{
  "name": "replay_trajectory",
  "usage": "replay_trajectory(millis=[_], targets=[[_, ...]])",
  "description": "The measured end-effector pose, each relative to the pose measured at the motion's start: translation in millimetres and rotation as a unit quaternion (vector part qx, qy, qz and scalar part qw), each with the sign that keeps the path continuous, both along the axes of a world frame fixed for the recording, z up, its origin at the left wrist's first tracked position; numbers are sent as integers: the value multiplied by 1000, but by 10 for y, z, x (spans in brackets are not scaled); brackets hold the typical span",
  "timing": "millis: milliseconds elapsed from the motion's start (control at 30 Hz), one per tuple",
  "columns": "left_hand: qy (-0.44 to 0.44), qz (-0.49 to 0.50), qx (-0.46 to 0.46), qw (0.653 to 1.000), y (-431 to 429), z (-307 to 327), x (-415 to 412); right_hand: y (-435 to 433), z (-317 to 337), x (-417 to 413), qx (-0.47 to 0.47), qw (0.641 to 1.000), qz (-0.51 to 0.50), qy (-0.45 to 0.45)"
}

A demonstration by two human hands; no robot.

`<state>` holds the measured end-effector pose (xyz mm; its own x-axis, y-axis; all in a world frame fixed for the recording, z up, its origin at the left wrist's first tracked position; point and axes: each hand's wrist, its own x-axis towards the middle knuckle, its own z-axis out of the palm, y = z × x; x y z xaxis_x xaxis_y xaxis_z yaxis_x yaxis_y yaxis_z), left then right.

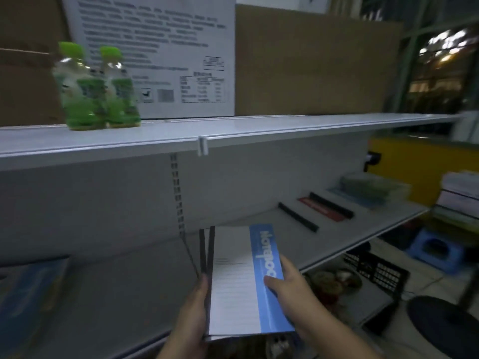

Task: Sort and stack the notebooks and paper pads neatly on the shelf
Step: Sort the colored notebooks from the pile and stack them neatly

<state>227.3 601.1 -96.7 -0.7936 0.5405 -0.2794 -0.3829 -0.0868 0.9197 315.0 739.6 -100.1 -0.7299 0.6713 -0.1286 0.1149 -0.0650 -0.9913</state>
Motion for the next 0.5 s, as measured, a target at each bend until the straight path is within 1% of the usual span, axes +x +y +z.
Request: replay_trajectory(millis=[100,200,300,400,500], targets=[[-20,-19,1,1000,559,-115,-32,501,-29,121,-12,999,-17,-27],[-30,-53,22,998,1164,-154,-118,996,-67,217,-30,998,-43,-39],[-2,-74,-57,996,1856,-263,-219,1493,-133,278,-38,995,-73,-53],[83,-74,-147,983,2458,-333,-235,2011,-131,265,-2,993,-90,-70],[161,-101,-220,957,2906,-327,-241,2448,-73,212,20,993,-85,-84]])
